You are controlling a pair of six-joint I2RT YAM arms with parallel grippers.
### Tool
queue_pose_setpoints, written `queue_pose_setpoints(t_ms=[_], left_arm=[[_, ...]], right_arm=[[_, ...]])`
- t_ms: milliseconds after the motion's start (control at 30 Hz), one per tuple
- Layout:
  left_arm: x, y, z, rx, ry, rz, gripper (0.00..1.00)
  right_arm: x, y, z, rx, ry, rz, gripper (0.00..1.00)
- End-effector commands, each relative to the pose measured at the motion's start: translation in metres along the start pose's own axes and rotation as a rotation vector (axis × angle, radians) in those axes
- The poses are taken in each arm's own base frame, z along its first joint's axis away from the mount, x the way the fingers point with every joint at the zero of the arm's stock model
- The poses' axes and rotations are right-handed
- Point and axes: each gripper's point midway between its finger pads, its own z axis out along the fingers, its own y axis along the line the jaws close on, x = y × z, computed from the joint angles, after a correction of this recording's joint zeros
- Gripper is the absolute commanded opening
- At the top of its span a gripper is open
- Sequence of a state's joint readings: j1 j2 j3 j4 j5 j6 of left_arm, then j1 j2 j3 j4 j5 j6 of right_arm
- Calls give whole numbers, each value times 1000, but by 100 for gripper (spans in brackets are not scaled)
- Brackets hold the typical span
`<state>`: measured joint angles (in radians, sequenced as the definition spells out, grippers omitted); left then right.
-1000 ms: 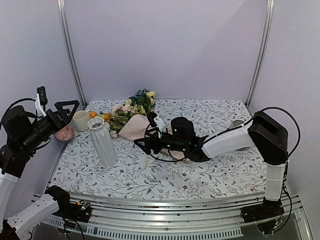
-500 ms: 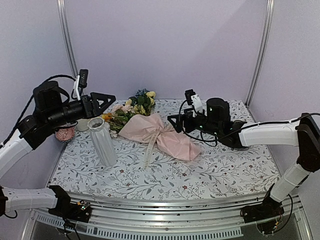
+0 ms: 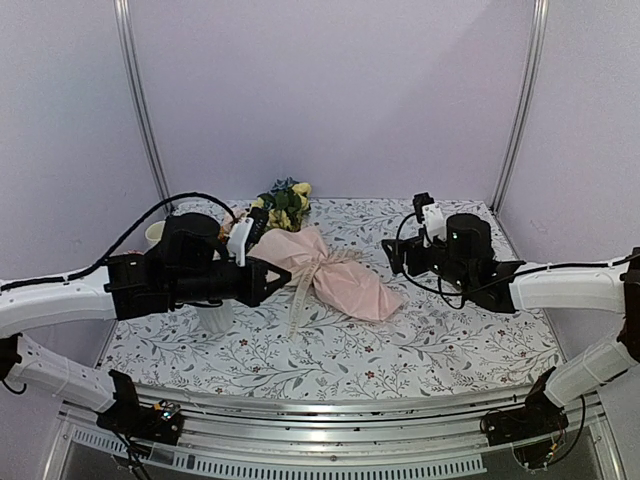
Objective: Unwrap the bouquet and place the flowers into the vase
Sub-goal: Move the vase to the corner of the board.
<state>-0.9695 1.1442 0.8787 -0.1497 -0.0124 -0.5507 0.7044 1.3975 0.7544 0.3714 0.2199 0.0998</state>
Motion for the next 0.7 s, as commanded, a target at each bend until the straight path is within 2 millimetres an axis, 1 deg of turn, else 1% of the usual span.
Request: queue_pose_setpoints(t_ms=[0,67,200,300,367,433,500,600,633,667], left_arm=[[27,27,16,-147,16,-9,0],[42,39,24,-189,53,-4,0],[72,70,37,-339,148,-4,0],[91,93,44,-474,244,20,0],[103,107,46,-565,312,41,0],[110,118,45,-638,360,57,0],[113,126,43,-689,390,73,0],[117,133,44,-744,440,95,0],[121,138,44,-776,472,112,0],[120,140,45,-806,491,124,0]], right_arm=[[6,-22,-8,99,-55,15,100],[11,-30,-11,133,-69,21,100],[15,-41,-15,190,-90,27,100],[21,-42,-16,191,-94,27,100],[22,-42,-15,191,-92,26,100],[23,-42,-15,193,-92,24,100],[23,-42,-14,191,-92,21,100],[23,-42,-14,191,-92,18,100],[23,-42,-14,193,-91,16,100],[24,-42,-14,193,-90,15,100]])
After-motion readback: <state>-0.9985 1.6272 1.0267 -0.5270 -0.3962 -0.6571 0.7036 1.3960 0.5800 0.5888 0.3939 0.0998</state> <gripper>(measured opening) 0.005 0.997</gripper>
